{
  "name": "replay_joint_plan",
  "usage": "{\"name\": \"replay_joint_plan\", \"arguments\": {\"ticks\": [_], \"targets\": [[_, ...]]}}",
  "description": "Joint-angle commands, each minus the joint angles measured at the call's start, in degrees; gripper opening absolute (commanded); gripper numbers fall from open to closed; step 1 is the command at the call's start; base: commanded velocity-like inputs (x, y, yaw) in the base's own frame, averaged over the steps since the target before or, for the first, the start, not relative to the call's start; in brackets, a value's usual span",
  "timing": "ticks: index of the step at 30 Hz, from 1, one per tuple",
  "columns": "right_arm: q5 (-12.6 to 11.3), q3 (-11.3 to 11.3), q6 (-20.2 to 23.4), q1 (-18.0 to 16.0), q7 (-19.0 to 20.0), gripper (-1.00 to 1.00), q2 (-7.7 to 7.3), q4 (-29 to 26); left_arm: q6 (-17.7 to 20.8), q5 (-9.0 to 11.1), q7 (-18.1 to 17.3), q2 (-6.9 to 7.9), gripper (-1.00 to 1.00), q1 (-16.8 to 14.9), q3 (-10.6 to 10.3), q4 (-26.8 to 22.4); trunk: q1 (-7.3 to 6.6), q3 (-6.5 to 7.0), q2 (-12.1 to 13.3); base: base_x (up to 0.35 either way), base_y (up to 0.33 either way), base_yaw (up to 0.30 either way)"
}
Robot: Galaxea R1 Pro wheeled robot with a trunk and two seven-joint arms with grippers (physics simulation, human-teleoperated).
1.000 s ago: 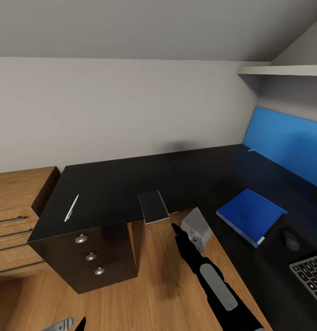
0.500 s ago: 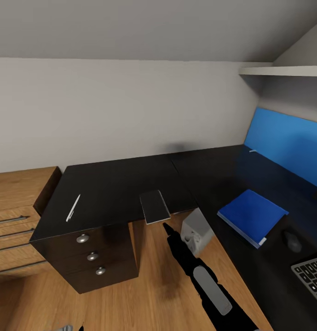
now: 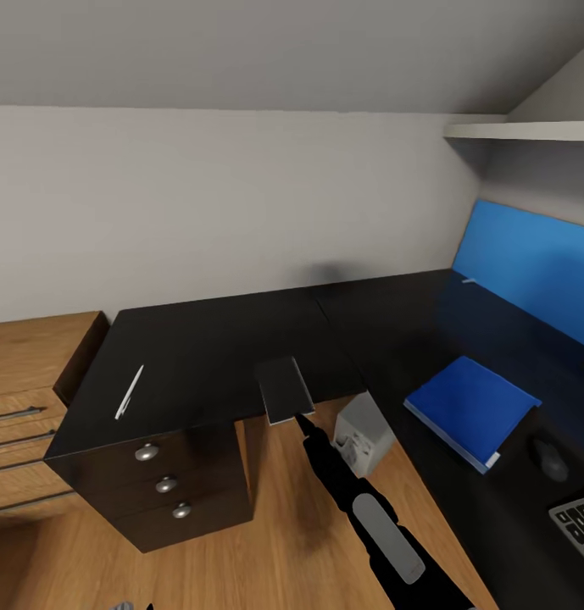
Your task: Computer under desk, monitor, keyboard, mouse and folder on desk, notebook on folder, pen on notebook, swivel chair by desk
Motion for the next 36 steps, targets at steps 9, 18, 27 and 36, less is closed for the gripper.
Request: {"name": "replay_joint_plan", "arguments": {"ticks": [9,18,27,36], "targets": [[-0.6,-0.1,0.1,0.0,0.2,1.0,-0.07,0.1,0.1,0.4,0.4,0.06,1.0,0.0,-0.1,-0.1,0.01,-0.04,0.0,0.111,0.0,0.0],[-0.6,-0.1,0.1,0.0,0.2,1.0,-0.08,0.1,0.1,0.5,0.4,0.06,1.0,0.0,-0.1,-0.1,0.01,-0.04,0.0,0.064,0.0,0.0],[-0.6,-0.2,0.1,0.0,0.2,1.0,-0.12,0.1,0.1,0.4,0.4,0.06,1.0,0.0,-0.1,-0.1,0.01,-0.04,0.0,0.08,0.013,0.0],[-0.6,-0.2,0.1,0.0,0.2,1.0,-0.15,0.1,0.1,0.5,0.4,0.06,1.0,0.0,-0.1,-0.1,0.01,-0.04,0.0,0.071,0.009,0.0]]}}
